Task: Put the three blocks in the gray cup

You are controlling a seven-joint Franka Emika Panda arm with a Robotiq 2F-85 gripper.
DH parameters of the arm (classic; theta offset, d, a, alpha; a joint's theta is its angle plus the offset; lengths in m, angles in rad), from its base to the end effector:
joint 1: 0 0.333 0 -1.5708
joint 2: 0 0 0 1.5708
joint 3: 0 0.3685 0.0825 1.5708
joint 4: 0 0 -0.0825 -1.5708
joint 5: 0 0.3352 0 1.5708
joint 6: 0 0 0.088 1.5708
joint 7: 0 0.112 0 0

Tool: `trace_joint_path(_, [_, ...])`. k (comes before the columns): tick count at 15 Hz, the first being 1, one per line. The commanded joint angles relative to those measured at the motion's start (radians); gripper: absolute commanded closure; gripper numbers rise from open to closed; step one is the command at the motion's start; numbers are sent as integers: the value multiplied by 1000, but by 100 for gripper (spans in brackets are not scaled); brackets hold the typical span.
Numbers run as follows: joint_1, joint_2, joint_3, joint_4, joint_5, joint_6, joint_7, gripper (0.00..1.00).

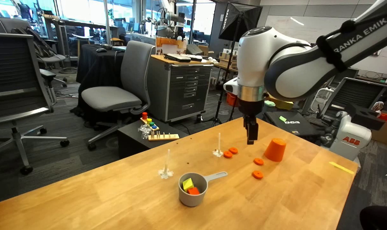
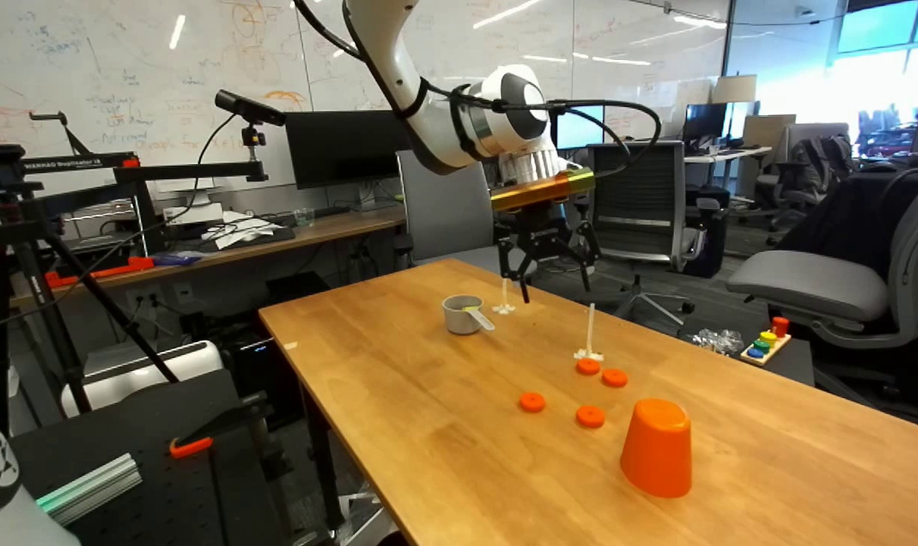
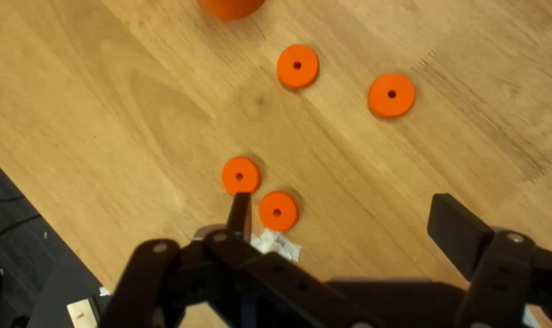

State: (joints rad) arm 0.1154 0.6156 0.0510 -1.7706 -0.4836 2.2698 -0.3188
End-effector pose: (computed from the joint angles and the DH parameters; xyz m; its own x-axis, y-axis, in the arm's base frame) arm 0.6408 0.0894 0.2796 0.6876 0.6849 -0.2411 0.7261 -0.6484 0.2287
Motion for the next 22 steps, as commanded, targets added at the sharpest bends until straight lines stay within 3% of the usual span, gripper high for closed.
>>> trace_joint_path(1, [-58,-61,-12,-77,32,54,-21,0])
trace_joint_path(10, [-212,-46,-25,-87,123,137,-108,0])
trace_joint_path(22, [-372,-34,-41,-192,254,192,-205,0])
